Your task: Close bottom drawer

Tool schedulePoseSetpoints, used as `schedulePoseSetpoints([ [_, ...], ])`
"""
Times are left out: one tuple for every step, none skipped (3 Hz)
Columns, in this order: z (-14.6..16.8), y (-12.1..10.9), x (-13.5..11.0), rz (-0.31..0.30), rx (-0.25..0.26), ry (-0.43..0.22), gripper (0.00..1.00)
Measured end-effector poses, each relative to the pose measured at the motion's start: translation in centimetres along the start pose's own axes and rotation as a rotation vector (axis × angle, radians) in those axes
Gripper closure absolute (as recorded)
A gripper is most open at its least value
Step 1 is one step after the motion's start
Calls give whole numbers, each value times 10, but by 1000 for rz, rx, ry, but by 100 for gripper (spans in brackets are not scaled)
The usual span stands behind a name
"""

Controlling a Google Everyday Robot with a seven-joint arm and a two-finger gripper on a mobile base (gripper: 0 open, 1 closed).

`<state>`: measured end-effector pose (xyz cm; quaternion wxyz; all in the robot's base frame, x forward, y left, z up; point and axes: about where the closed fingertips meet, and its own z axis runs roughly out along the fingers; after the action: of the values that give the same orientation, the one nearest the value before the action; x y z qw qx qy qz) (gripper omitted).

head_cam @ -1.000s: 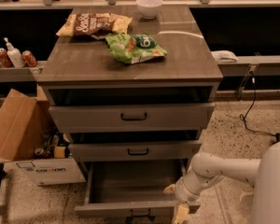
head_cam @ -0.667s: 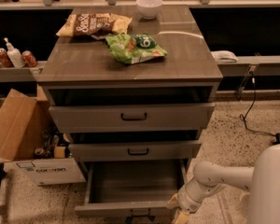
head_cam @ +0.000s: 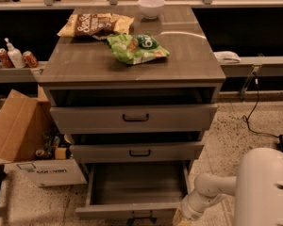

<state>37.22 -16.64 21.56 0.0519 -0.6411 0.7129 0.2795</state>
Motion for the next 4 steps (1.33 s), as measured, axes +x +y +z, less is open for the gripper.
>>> schedulePoseSetpoints([
  [28,-17,20,42,29,43,100],
  [46,-36,30,69,87,44,100],
  [54,-60,26,65,134,23,100],
  [54,-60,26,65,134,23,100],
])
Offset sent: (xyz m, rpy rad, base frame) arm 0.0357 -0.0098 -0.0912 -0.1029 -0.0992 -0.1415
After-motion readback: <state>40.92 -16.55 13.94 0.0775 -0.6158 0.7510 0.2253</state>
